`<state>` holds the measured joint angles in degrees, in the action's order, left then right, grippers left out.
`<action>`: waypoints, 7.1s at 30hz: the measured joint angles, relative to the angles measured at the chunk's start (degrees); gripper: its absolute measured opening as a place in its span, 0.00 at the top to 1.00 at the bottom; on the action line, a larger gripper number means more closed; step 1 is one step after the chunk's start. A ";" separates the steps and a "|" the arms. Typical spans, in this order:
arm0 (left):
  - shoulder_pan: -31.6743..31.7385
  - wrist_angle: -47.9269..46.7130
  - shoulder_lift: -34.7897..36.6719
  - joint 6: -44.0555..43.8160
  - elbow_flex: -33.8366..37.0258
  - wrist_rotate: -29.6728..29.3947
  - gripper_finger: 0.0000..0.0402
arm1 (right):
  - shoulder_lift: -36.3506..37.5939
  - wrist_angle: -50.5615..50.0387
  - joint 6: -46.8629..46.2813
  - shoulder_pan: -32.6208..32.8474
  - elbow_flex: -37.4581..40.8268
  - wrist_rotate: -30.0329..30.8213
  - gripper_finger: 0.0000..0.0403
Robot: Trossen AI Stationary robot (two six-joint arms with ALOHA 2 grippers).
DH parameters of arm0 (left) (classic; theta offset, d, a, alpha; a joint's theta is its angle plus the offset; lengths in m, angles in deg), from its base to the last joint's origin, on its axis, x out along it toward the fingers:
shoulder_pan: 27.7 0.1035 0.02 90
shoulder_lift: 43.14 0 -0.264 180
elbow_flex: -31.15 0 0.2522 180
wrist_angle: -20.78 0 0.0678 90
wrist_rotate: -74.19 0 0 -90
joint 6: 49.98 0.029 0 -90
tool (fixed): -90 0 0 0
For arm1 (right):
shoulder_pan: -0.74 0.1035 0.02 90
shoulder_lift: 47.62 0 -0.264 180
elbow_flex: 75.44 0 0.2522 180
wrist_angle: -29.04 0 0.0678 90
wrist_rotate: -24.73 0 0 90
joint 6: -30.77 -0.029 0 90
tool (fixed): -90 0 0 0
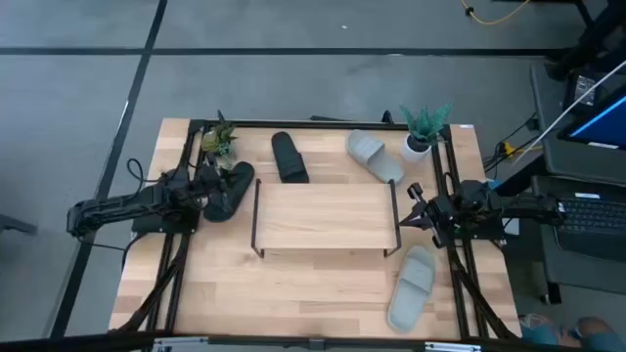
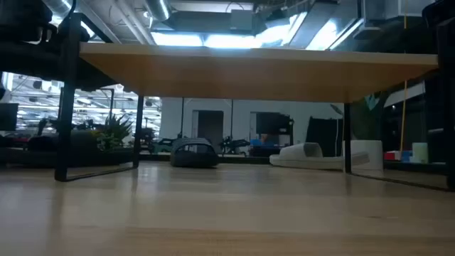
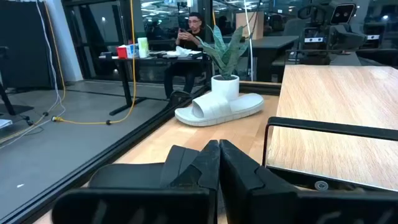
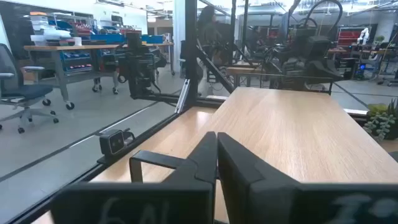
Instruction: Pick and place slides into the shelf
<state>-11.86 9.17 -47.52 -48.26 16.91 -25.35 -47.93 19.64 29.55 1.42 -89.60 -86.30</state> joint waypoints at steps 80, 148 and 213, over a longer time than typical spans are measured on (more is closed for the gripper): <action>-0.02 0.02 0.00 0.00 0.00 0.00 0.99 | 0.00 -0.01 0.00 0.00 0.00 0.00 0.96; -0.02 0.48 0.02 1.78 0.01 7.74 1.00 | -0.01 -0.33 -4.48 0.01 0.00 0.00 0.96; -0.02 -2.50 -7.08 -2.67 -11.86 6.73 1.00 | -0.01 -7.17 -2.84 -0.03 -10.95 10.21 0.99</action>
<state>-11.89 6.67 -54.60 -50.93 5.05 -18.62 -47.94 12.47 26.71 1.39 -100.55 -76.09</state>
